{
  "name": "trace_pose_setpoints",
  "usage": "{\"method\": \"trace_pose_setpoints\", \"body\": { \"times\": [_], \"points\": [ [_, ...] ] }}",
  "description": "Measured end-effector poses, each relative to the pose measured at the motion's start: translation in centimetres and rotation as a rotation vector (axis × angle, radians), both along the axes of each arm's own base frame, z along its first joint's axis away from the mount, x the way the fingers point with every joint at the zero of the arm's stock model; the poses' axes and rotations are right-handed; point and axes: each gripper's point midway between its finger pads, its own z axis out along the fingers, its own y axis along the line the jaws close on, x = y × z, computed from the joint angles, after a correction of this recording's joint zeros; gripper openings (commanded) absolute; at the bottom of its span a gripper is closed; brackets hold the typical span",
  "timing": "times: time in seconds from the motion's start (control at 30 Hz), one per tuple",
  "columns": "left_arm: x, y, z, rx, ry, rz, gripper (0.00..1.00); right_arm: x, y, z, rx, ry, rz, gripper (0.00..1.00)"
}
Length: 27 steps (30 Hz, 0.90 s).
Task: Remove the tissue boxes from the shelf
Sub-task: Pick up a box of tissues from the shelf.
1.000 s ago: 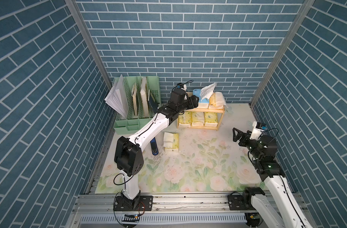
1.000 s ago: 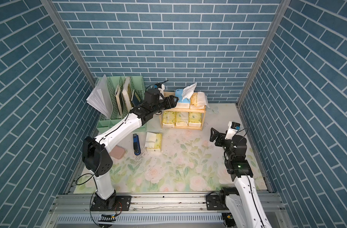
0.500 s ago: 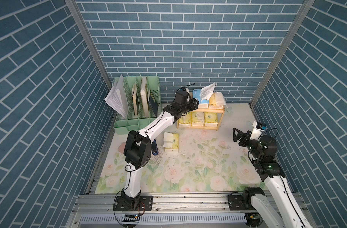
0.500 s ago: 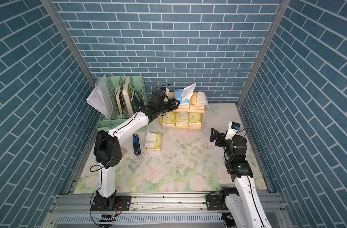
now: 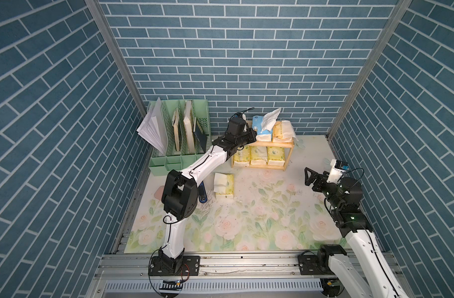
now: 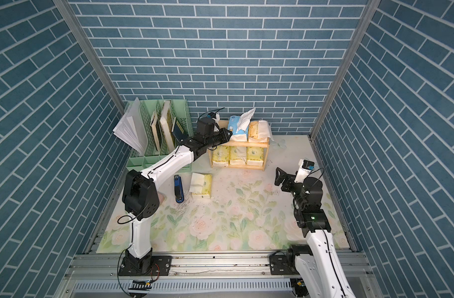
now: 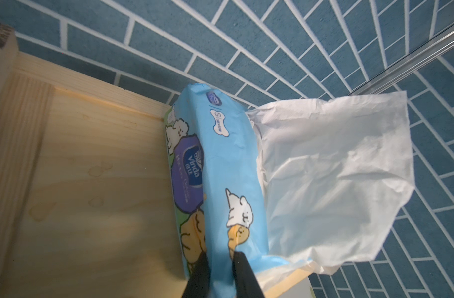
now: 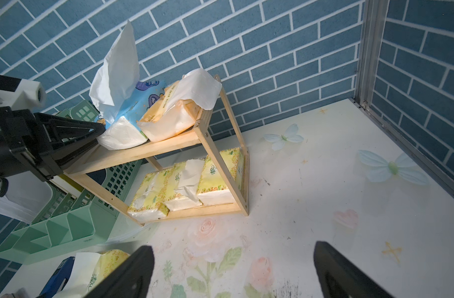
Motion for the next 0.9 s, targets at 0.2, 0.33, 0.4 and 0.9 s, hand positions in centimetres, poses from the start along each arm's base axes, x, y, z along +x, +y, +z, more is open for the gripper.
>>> {"method": "trace_pose_setpoints", "body": {
  "times": [0.2, 0.33, 0.4, 0.9],
  "points": [
    [0.0, 0.0, 0.2, -0.001, -0.01, -0.004, 0.06, 0.0, 0.0, 0.0, -0.001, 0.0, -0.003, 1.0],
    [-0.5, 0.3, 0.5, 0.006, -0.017, -0.008, 0.03, 0.0, 0.0, 0.0, -0.001, 0.0, -0.003, 1.0],
    [-0.9, 0.5, 0.7, 0.01, -0.022, -0.01, 0.01, 0.0, -0.1, -0.1, -0.001, 0.001, -0.003, 1.0],
    [-3.3, 2.1, 2.9, 0.018, -0.058, -0.017, 0.0, 0.0, -0.1, -0.1, -0.001, 0.002, -0.003, 1.0]
  ]
}}
